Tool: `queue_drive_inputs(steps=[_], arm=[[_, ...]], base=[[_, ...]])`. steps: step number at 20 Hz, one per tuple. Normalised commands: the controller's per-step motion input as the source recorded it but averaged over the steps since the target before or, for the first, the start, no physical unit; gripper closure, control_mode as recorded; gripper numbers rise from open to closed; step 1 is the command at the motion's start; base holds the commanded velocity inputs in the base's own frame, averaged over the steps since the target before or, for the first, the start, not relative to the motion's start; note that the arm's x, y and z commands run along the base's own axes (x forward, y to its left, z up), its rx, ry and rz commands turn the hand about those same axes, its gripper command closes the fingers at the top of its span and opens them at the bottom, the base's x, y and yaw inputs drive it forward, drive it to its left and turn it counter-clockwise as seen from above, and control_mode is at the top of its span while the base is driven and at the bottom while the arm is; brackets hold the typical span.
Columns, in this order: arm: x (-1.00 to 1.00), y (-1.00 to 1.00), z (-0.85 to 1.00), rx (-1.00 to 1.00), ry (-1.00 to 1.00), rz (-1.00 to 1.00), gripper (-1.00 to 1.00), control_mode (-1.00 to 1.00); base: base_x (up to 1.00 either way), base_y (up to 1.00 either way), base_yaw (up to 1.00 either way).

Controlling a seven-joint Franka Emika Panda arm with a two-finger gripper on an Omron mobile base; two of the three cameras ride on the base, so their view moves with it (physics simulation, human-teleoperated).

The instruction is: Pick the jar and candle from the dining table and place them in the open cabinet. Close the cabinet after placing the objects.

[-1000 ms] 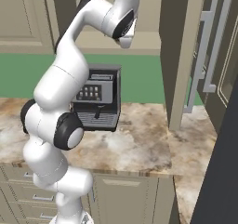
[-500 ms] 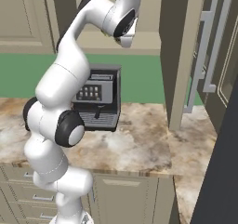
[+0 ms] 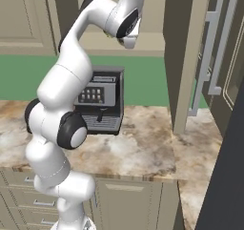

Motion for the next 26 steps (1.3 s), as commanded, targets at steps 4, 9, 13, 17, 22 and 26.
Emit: queue_drive_inputs(steps=[4, 9, 13, 17, 22, 26], arm=[[0.00, 0.00, 0.00, 0.00, 0.00, 0.00, -1.00, -1.00], [0.00, 0.00, 0.00, 0.00, 0.00, 0.00, -1.00, -1.00], [0.00, 0.00, 0.00, 0.01, 0.00, 0.00, -1.00, -1.00], [0.06, 0.00, 0.00, 0.06, -0.07, 0.00, -1.00, -1.00], [0.17, 0.00, 0.00, 0.19, -0.24, 0.00, -1.00, -1.00], [0.22, 0.00, 0.00, 0.16, -0.23, 0.00, -1.00, -1.00]], base=[[0.00, 0.00, 0.00], [0.00, 0.00, 0.00], [0.00, 0.00, 0.00], [0.00, 0.00, 0.00], [0.00, 0.00, 0.00], [0.00, 0.00, 0.00]])
